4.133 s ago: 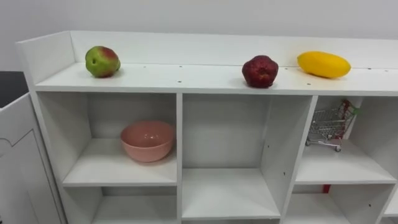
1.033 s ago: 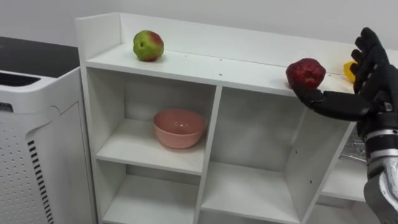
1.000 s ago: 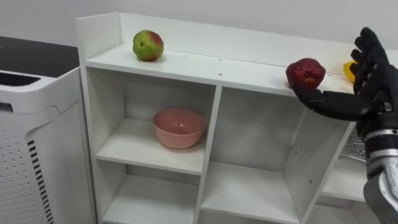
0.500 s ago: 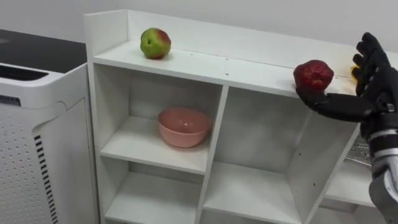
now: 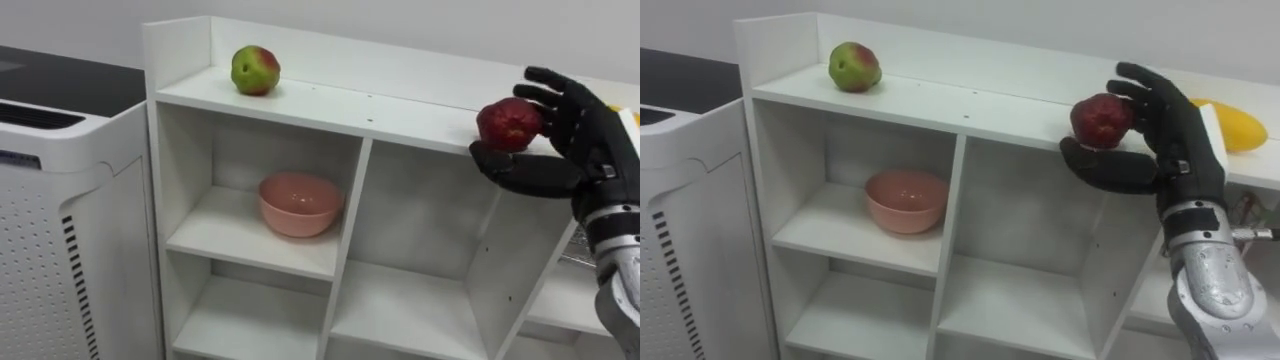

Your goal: Arrange fruit in the closet

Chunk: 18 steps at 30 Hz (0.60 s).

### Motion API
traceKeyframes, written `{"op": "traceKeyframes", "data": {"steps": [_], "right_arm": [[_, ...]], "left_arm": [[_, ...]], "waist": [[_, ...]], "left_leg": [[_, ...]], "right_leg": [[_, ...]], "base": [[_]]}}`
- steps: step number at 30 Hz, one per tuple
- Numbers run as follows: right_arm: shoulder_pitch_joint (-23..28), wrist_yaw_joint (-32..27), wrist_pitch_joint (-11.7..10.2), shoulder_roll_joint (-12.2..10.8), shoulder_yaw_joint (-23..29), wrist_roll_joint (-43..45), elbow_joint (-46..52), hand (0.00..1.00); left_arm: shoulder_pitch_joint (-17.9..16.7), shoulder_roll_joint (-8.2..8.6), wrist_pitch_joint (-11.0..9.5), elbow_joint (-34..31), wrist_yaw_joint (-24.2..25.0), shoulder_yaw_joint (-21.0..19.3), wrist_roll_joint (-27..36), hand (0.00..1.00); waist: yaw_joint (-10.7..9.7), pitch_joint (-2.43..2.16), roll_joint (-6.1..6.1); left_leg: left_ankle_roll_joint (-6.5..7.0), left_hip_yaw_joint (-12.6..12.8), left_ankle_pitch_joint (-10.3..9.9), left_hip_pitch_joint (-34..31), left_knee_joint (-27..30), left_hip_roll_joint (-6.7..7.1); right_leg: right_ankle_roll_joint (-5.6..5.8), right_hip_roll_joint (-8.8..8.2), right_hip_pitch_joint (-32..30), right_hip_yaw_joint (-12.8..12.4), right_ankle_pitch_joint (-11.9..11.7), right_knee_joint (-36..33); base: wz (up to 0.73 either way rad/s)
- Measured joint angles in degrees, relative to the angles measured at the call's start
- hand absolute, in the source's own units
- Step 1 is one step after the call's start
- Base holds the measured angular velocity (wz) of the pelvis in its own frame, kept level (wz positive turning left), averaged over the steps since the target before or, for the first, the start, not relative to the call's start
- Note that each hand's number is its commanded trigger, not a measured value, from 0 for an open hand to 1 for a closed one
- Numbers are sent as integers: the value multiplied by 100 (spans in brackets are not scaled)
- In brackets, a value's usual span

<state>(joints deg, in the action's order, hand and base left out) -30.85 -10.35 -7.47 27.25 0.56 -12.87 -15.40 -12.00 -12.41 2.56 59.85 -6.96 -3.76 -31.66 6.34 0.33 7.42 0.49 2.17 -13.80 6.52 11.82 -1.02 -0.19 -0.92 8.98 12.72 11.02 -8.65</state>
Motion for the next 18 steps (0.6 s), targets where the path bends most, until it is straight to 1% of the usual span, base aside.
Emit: {"op": "traceKeyframes", "data": {"steps": [5, 8, 10, 14, 18], "right_arm": [[-69, 117, 0, 3, -36, 61, -2, 100], [-85, 116, 0, 22, -47, 116, -2, 100], [-92, 150, 2, 100, -152, 123, -2, 100], [-115, 180, 2, 138, -174, 150, -2, 100], [-139, 188, 4, 143, -199, -53, 1, 100]], "left_arm": [[4, 0, 1, 0, 0, 5, 1, 0], [6, 0, 1, 1, 0, 4, 2, 0], [8, 2, 3, 0, 0, 6, 2, 0], [38, 3, 5, -1, 0, 6, 2, 0], [88, 6, 11, 0, 0, 69, 57, 0]], "waist": [[-5, -5, 7], [-6, -19, 27], [-7, -26, 39], [-4, -22, 45], [8, -11, 59]], "left_leg": [[-2, -12, 2, 9, 0, 0], [-3, -51, 5, 5, 0, 0], [-3, -68, 5, 5, -2, -1], [-3, -74, 5, 9, -6, -3], [-3, -31, 5, -14, -6, -8]], "right_leg": [[0, 2, 0, -3, 0, 1], [0, 1, 0, 4, 0, 1], [0, 1, 3, -2, 0, 1], [0, -1, 6, -10, 0, 1], [0, 4, -33, -177, 0, -3]], "base": [[0], [5], [3], [0], [-6]]}}
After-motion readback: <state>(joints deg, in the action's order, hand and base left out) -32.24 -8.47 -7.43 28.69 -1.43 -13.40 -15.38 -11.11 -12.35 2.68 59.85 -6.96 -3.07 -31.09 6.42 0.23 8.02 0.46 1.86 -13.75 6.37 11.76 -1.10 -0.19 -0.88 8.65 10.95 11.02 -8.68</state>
